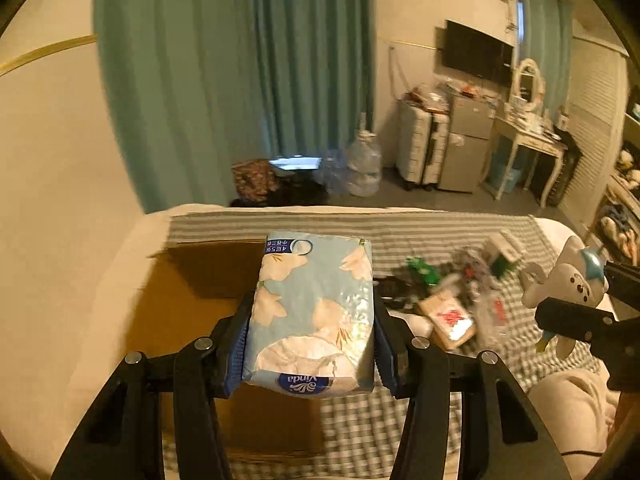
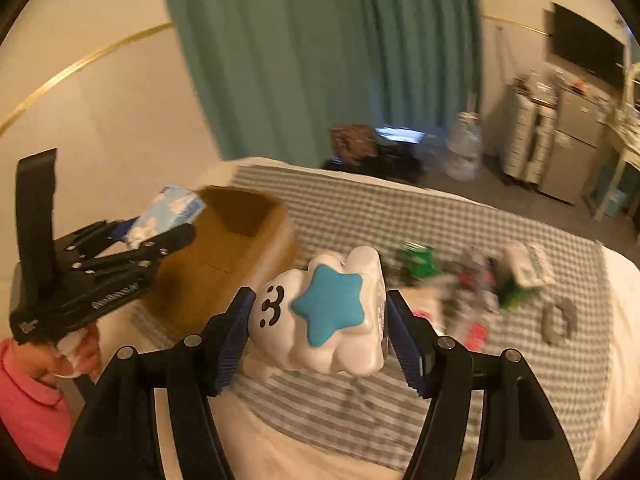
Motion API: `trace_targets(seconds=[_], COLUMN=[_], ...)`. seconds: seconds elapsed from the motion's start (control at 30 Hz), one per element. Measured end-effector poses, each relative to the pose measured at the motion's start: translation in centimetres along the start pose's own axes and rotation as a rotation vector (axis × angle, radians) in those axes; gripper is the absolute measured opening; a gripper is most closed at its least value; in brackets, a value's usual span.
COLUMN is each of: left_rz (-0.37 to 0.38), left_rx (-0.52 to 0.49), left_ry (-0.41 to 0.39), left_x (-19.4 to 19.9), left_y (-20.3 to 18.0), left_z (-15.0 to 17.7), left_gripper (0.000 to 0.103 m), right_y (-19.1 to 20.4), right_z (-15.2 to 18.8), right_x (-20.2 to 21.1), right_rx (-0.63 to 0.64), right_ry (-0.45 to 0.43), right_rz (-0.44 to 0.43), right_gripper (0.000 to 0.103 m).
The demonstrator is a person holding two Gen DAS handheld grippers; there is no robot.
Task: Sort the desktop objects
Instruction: 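Carry the tissue pack and plush toy into the cardboard box and release both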
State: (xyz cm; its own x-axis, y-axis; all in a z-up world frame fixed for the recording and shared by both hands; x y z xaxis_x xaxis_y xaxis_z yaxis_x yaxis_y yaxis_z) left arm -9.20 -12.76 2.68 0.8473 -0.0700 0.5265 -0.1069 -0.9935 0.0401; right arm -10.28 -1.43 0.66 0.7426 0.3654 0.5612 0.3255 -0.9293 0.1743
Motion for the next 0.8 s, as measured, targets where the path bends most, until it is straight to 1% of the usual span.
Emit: trace_targets(seconds=[0.1, 0.2, 0.33, 0.47, 0.57, 0.7, 0.8], left_rz=[-0.065, -0.084, -0.101, -0.123, -0.116, -0.127, -0.136], left_rx=[0.024, 0.055, 0.096, 0.116, 0.149, 0.17, 0.208], left_ry=[0.003, 0.025, 0.086, 0.132, 0.154, 0.169, 0.167], left_x=[-0.7, -1.8, -4.2, -6.2, -7.4, -8.3, -8.7], left_y=[3.0, 4.7, 7.0, 8.7, 9.4, 9.9, 9.9], left_z=[0.6, 2.1, 5.0, 7.2, 8.4, 9.2, 9.5], left_gripper=[0.053, 0.053, 0.053, 0.053, 0.053, 0.053, 0.062], right_y=[3.1, 5.7, 8.2, 9.6, 9.6, 9.2, 9.1], right_z=[-0.9, -1.4, -1.2, -0.3, 0.4, 1.0, 0.7], right_x=[-2.6, -6.0, -10.4, -14.6, -16.6, -18.7, -19.6], right_rx=[-0.008, -0.028, -0.028, -0.028, -0.03, -0.076, -0.131], right_ry=[0.005, 0.035, 0.079, 0.143, 0.176, 0.199, 0.205], right_rz=[-0.068, -0.128, -0.145, -0.154, -0.15, -0.175, -0.194], right_gripper=[0.065, 0.065, 0.065, 0.065, 0.065, 0.066, 0.082])
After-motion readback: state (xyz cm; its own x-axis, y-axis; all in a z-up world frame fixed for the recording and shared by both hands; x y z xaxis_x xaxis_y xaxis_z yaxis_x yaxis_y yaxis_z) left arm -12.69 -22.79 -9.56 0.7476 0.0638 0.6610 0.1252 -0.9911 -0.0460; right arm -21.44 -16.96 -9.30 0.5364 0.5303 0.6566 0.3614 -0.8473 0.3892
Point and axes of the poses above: each gripper's, at about its wrist camera, not at the fingertips, and x roughly against the way its jaws point, y to its left, z to its underside, the point moved 7 cm from there along -x, roughly the way its jaws point, and after that the axes turned 9 degrees about -y, right-handed, at the moved point
